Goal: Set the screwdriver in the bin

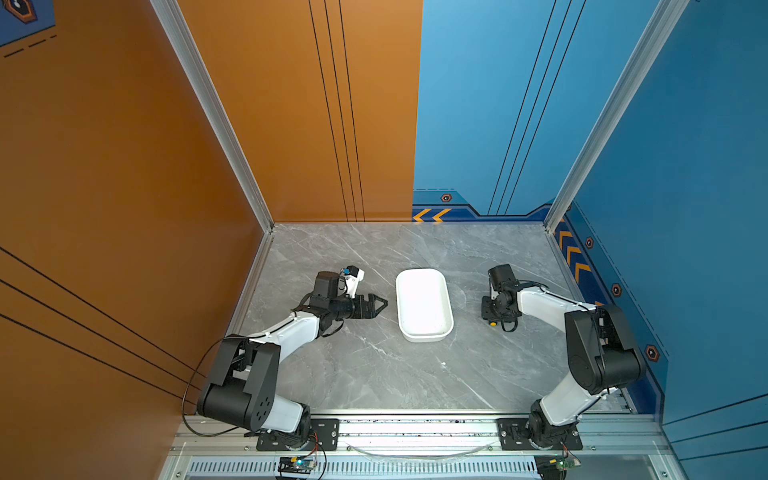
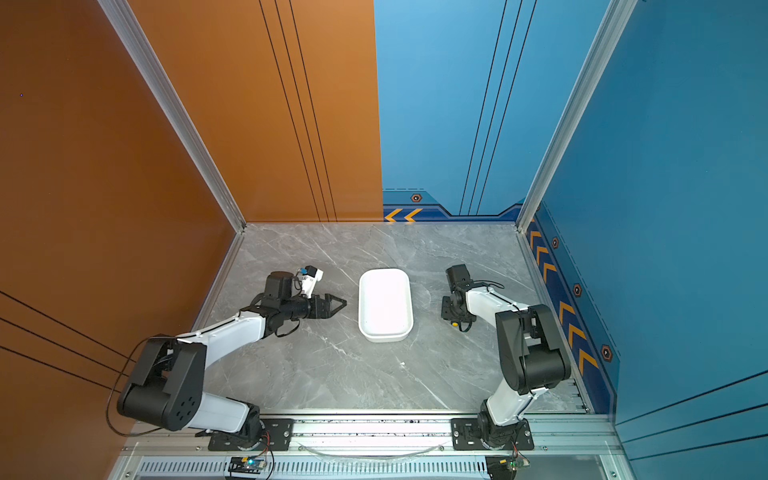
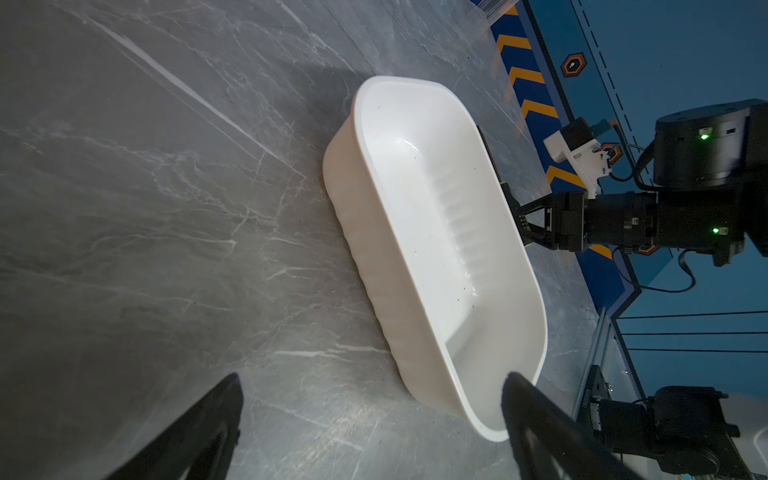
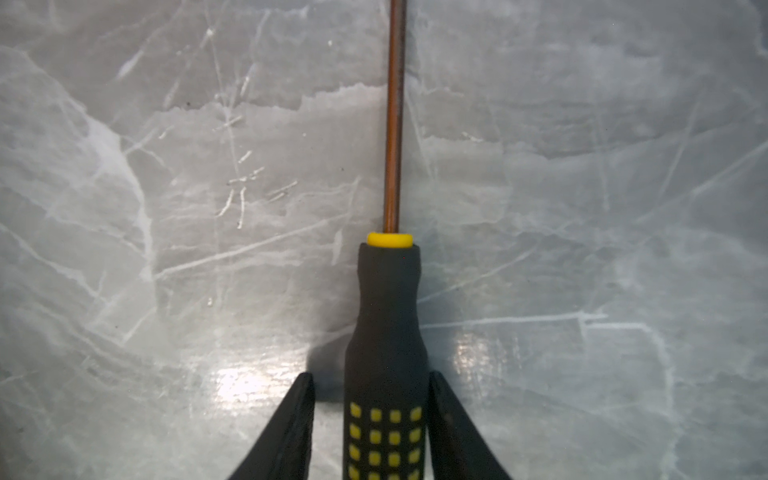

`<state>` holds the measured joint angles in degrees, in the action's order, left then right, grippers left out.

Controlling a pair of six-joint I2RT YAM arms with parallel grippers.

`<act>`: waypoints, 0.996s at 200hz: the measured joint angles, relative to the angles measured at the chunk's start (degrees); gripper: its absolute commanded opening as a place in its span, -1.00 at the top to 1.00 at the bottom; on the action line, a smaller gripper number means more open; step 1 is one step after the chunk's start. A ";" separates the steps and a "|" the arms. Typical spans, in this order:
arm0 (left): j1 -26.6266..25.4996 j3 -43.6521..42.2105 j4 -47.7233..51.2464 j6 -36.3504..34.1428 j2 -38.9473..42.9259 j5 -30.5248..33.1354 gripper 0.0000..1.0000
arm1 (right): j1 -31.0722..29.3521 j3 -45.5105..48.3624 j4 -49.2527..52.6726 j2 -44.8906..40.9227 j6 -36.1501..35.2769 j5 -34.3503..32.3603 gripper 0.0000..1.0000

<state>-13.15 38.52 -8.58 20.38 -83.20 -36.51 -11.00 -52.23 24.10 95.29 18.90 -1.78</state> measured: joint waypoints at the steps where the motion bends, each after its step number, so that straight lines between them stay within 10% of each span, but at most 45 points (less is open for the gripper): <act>1: 0.00 0.02 0.02 0.00 0.00 0.00 -0.96 | 0.00 0.00 0.00 0.00 0.02 0.00 0.31; 199: 0.00 0.79 2.27 0.02 -0.09 1.22 -0.96 | -2.62 -6.12 6.93 -13.14 -0.83 4.72 0.76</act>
<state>-13.15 39.31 -6.31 20.40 -83.29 -35.29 -13.63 -58.35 31.03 82.15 18.06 2.94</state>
